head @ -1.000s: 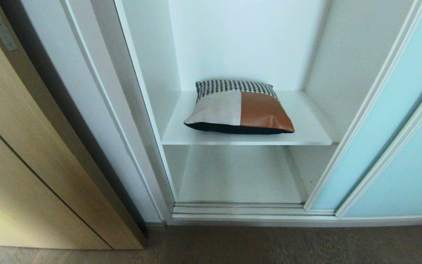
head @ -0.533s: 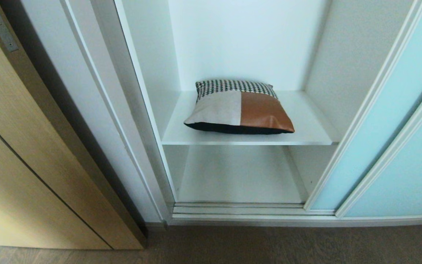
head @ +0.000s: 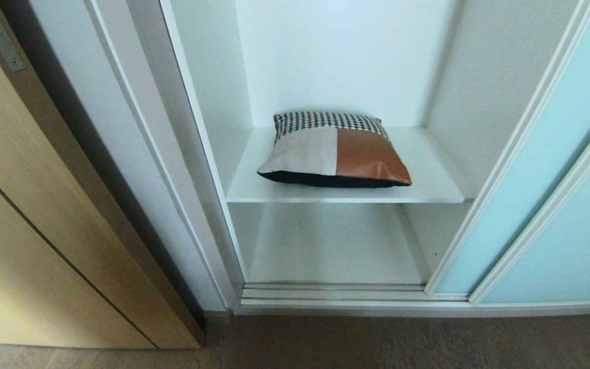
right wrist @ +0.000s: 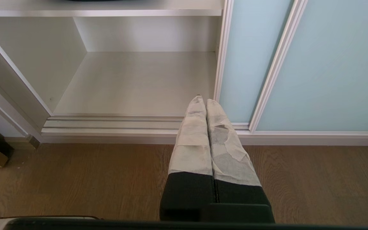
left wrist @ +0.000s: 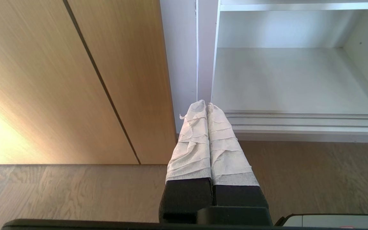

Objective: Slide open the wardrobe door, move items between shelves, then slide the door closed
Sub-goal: Place the pillow on the lower shelf

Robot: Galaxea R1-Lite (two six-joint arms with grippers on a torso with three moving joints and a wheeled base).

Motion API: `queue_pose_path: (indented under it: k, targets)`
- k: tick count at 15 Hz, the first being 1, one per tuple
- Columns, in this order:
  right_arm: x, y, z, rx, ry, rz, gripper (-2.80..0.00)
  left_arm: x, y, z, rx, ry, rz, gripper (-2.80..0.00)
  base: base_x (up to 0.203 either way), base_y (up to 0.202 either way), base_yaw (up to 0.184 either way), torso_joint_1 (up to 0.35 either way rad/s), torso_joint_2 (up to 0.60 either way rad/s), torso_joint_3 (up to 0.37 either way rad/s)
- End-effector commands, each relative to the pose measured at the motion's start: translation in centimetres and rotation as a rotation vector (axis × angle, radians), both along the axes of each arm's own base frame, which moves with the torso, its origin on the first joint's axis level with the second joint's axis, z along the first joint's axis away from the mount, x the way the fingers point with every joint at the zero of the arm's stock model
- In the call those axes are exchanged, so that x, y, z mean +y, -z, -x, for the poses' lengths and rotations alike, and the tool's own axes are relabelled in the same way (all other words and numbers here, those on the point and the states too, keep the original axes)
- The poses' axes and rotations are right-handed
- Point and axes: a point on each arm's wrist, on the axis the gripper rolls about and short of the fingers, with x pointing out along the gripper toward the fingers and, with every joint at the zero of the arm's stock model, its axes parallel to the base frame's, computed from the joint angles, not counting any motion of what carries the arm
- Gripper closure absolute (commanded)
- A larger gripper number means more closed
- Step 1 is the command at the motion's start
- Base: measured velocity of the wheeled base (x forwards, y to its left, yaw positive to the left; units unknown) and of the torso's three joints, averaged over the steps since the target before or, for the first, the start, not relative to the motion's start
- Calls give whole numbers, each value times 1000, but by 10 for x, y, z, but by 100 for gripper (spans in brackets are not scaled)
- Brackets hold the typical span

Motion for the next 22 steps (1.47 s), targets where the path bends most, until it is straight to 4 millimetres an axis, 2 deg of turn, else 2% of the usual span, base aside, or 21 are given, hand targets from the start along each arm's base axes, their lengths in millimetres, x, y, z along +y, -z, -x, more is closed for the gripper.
queue_pose_path:
  k: [1, 22]
  targets:
    - [0, 0, 0, 1, 1, 0, 0, 0, 0, 0, 3, 0, 0, 0, 0, 0, 0, 0, 0, 0]
    - [0, 0, 0, 1, 1, 0, 0, 0, 0, 0, 3, -1, 0, 0, 0, 0, 0, 0, 0, 0]
